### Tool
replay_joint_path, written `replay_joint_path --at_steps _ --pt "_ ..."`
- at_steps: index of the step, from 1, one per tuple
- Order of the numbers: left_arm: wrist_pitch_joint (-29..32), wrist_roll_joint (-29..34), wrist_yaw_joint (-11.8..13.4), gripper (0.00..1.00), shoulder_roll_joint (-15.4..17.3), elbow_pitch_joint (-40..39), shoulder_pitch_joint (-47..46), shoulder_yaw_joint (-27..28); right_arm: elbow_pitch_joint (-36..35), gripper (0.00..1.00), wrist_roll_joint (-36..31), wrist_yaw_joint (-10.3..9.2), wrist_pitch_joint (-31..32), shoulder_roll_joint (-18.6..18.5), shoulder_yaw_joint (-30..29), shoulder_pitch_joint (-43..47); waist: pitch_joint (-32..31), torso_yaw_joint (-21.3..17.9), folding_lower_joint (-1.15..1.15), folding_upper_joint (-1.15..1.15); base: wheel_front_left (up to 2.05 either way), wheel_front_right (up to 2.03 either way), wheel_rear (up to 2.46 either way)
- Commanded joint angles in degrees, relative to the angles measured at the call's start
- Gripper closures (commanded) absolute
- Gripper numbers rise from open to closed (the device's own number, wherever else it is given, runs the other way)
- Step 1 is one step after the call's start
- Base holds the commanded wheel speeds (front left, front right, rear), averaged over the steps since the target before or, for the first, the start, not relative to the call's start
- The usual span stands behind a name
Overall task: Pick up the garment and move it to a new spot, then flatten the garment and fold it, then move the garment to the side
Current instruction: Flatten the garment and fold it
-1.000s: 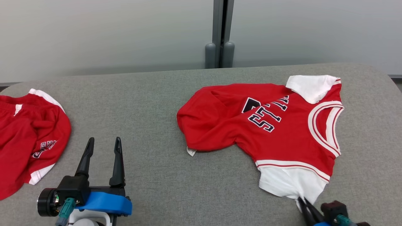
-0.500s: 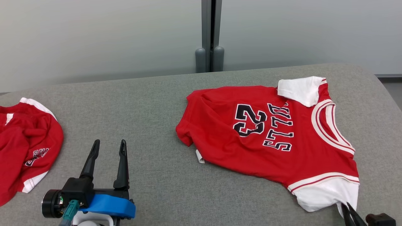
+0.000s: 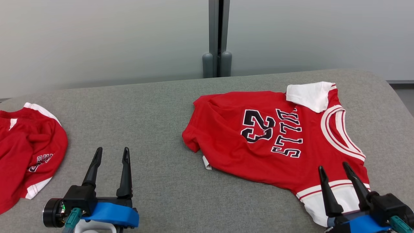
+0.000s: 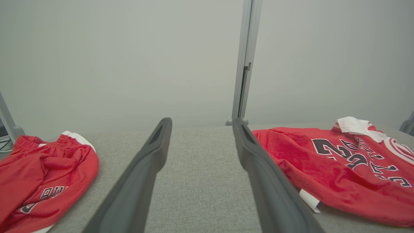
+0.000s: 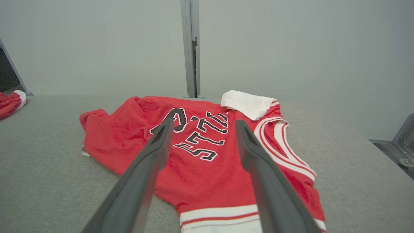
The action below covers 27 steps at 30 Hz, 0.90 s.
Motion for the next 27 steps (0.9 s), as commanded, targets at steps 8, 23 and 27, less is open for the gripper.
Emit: replay_joint_path --at_steps 8,23,27 --pt "-0.27 0.53 -0.29 0.00 -0.02 -0.30 -0.90 0.07 1.97 0.00 -1.79 -0.01 -0.04 4.08 2.13 -7.27 0.61 1.01 0.00 -0.01 0.00 0.00 0.00" --pt "-0.27 0.83 -0.35 0.00 -0.02 0.24 -2.00 -0.17 4.92 0.00 -3.37 -0.01 -0.04 5.76 3.57 -10.59 2.14 0.86 0.00 -0.01 0.00 0.00 0.00" --pt "-0.27 1.46 -0.42 0.00 0.48 1.70 -4.44 -1.63 4.67 0.00 -3.46 -0.01 -0.04 5.79 3.92 -11.44 3.30 -0.22 0.00 -0.01 0.00 0.00 0.00"
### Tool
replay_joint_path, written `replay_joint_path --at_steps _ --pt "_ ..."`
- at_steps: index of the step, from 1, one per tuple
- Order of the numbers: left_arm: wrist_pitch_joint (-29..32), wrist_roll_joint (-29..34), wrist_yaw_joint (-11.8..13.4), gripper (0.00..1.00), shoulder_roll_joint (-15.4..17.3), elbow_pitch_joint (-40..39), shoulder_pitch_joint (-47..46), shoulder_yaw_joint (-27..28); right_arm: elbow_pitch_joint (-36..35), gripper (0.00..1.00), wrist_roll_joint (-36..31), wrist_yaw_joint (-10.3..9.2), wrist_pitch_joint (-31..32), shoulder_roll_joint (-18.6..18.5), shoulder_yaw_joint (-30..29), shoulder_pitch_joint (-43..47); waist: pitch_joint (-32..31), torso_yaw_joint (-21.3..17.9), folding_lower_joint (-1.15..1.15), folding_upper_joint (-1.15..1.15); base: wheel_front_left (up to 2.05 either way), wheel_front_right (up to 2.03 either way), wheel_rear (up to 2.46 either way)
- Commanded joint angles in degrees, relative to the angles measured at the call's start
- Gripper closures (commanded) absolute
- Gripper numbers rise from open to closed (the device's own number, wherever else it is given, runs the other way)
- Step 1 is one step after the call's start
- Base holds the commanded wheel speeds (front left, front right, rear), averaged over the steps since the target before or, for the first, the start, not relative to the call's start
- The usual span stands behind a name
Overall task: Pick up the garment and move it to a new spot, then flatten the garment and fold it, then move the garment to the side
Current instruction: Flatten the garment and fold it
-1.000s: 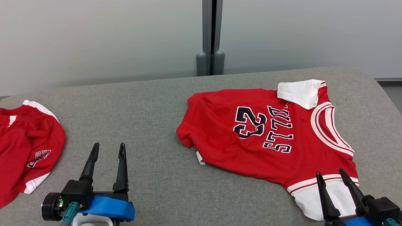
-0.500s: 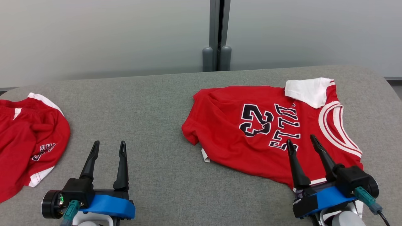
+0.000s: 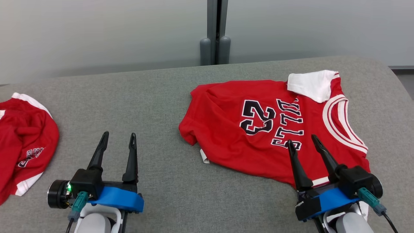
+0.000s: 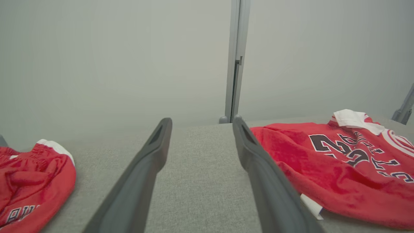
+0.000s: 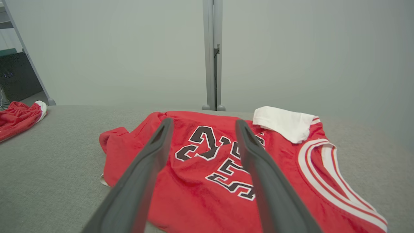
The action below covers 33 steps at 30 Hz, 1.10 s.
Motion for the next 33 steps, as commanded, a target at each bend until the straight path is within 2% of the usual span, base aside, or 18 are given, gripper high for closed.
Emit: replay_joint_path --at_steps 1,12,23,33 --pt "-0.27 0.39 -0.42 0.00 0.27 -0.01 -1.10 -0.11 -0.16 0.00 -0.19 0.01 -0.04 0.04 0.24 -0.99 0.22 -0.17 0.00 0.00 0.00 0.00 0.00" --pt "-0.27 -2.67 -0.27 0.00 4.24 8.74 -10.64 -7.34 -1.78 0.00 -0.14 0.01 -0.04 0.04 0.86 -4.07 6.31 -4.77 0.00 0.00 0.00 0.00 0.00" --pt "-0.28 -6.01 -0.28 0.00 5.21 17.90 -14.34 -12.51 -2.44 0.00 0.35 0.01 -0.04 0.03 0.94 -5.87 10.07 -8.58 0.00 0.00 0.00 0.00 0.00" --pt "-0.27 -9.81 -0.28 0.00 5.44 24.64 -18.63 -14.92 -2.15 0.00 0.30 0.01 -0.03 0.03 1.87 -6.96 11.84 -11.40 0.00 0.00 0.00 0.00 0.00"
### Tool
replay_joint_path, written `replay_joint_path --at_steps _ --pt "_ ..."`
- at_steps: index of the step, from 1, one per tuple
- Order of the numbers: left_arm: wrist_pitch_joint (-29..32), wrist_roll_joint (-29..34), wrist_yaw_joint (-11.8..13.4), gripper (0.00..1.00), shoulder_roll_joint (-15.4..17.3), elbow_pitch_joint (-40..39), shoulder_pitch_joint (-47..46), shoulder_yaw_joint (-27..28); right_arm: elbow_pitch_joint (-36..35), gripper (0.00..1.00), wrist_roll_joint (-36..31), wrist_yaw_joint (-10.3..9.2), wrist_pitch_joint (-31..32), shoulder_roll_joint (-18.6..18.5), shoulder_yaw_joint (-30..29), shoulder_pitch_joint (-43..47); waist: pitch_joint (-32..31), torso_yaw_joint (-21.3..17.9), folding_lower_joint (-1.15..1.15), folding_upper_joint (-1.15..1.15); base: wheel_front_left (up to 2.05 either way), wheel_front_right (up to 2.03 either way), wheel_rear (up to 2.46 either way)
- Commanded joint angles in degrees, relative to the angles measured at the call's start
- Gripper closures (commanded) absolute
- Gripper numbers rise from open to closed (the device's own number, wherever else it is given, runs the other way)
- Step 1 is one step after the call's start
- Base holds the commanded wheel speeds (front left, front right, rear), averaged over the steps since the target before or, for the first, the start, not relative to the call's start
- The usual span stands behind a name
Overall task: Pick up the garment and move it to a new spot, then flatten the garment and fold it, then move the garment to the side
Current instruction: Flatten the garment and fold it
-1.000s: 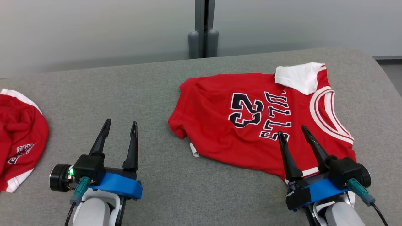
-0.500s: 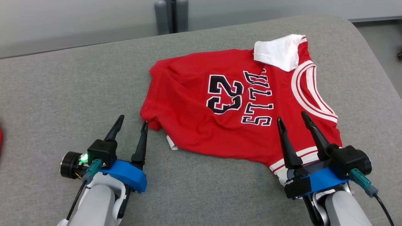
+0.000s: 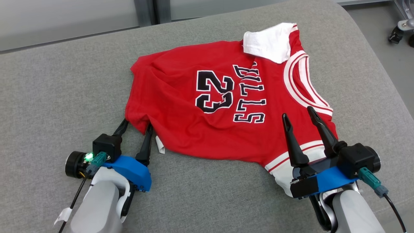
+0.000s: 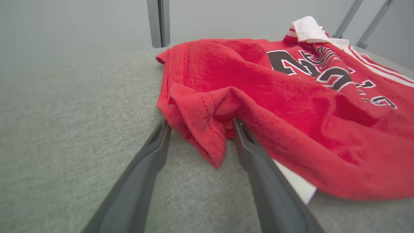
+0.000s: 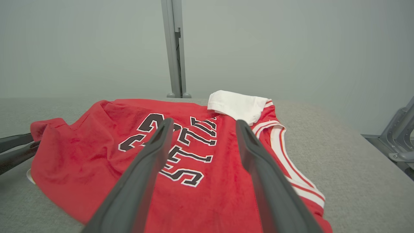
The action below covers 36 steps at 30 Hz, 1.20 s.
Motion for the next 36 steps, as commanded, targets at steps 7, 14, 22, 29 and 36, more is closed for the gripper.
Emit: replay_joint_path --at_steps 7,14,22,29,36 --pt "-0.27 -3.57 -0.04 1.00 -0.63 3.10 -2.88 -3.25 0.18 0.00 -0.21 0.01 -0.04 -0.02 -0.38 0.64 -0.31 -0.02 -0.01 -0.01 0.00 0.00 0.00" --pt "-0.27 -5.79 -0.04 1.00 -0.17 -2.78 0.20 -4.68 0.88 0.00 -0.10 0.01 -0.03 -0.03 -0.74 2.71 -3.76 3.13 -0.01 -0.01 0.00 0.00 0.00" --pt "-0.27 -6.14 -0.04 1.00 2.94 -15.35 7.69 -6.59 2.18 0.00 0.12 0.01 -0.03 -0.05 -1.71 5.62 -9.15 8.92 -0.01 -0.01 0.00 0.00 0.00" --pt "-0.27 -5.27 -0.04 1.00 6.62 -21.98 15.56 -6.62 2.38 0.00 0.33 0.01 -0.04 -0.07 -2.54 6.99 -10.17 12.63 -0.01 -0.01 0.00 0.00 0.00" --pt "-0.27 -7.33 -0.04 1.00 8.82 -22.94 23.14 -8.45 2.61 0.00 0.88 0.01 -0.03 -0.07 -3.07 7.17 -9.25 13.50 -0.01 -0.01 0.00 0.00 0.00"
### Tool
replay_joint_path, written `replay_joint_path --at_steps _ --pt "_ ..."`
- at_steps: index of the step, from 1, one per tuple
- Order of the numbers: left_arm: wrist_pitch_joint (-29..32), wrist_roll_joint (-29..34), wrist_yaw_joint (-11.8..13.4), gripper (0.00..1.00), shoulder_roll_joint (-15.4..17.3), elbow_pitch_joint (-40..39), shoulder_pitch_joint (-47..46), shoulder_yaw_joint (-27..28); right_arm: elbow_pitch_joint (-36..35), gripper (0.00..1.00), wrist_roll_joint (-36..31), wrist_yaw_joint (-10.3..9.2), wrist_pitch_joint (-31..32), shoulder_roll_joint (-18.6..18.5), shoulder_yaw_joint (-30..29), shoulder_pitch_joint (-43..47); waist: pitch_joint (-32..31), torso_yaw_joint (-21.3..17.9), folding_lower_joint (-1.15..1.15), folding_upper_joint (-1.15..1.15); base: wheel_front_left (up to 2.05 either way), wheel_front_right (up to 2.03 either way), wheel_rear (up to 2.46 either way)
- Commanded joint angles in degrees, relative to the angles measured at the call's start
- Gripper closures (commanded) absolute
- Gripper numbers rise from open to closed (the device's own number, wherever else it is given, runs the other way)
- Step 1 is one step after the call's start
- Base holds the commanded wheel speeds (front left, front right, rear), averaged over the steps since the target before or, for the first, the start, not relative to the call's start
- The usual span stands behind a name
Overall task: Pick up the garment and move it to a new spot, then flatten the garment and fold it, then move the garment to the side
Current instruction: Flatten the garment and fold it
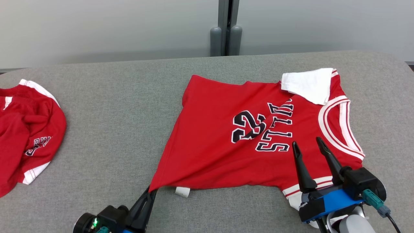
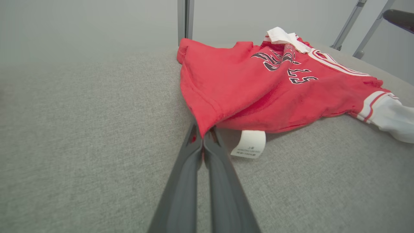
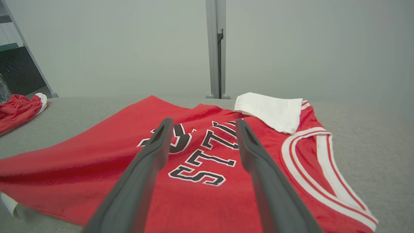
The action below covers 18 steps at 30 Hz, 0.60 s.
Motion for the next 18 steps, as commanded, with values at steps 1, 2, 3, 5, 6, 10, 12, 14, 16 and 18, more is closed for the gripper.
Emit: replay_joint_path --at_steps 1,2,3,5,6,10,12,14,16,18 --pt "-0.29 -0.24 -0.03 1.00 0.97 0.41 0.40 -0.65 0.18 0.00 0.52 0.01 -0.04 -0.12 -0.08 0.62 0.07 -0.02 0.00 0.01 0.00 0.00 0.00" --pt "-0.29 -0.44 -0.04 1.00 1.20 0.71 0.60 -1.45 0.28 0.00 0.48 0.01 -0.03 -0.11 -0.03 0.72 0.10 -0.07 0.00 0.01 0.00 0.00 0.00" --pt "-0.28 -1.39 -0.03 1.00 1.22 1.06 0.76 -2.23 0.47 0.00 0.26 0.01 -0.03 -0.12 -0.17 0.77 0.09 -0.16 0.00 0.01 0.00 0.00 0.00" --pt "-0.28 -1.98 -0.04 1.00 1.45 1.29 0.27 -2.91 0.75 0.00 0.11 0.01 -0.04 -0.15 -0.37 0.68 0.08 -0.32 0.00 0.01 0.00 0.00 0.00" --pt "-0.28 -2.34 -0.03 1.00 1.35 1.38 -0.18 -3.04 0.88 0.00 0.10 0.01 -0.04 -0.19 -0.41 0.55 0.06 -0.43 0.00 0.01 0.00 0.00 0.00" --pt "-0.28 -3.05 -0.04 1.00 0.89 2.28 -1.67 -2.61 1.24 0.00 -0.10 0.01 -0.04 -0.26 -0.41 0.09 -0.09 -1.01 0.00 0.01 0.00 0.00 0.00" --pt "-0.28 -2.85 -0.03 1.00 0.78 3.56 -3.38 -1.19 1.56 0.00 -0.05 0.01 -0.03 -0.26 -0.43 -0.05 -0.27 -1.41 0.00 0.01 0.00 0.00 0.00" --pt "-0.28 -2.76 -0.03 1.00 0.60 4.07 -4.02 -0.75 1.70 0.00 -0.03 0.01 -0.03 -0.26 -0.39 -0.07 -0.27 -1.53 0.00 0.01 0.00 0.00 0.00" --pt "-0.28 -2.89 -0.04 1.00 0.31 5.58 -4.99 -0.03 2.15 0.00 -0.01 0.01 -0.04 -0.25 -0.28 -0.09 -0.39 -1.75 0.00 0.01 0.00 0.00 0.00" --pt "-0.28 -2.94 -0.03 1.00 0.16 7.21 -6.23 0.54 2.58 0.00 0.15 0.01 -0.04 -0.31 -0.08 -0.24 -0.51 -2.03 0.00 0.01 0.00 0.00 0.00"
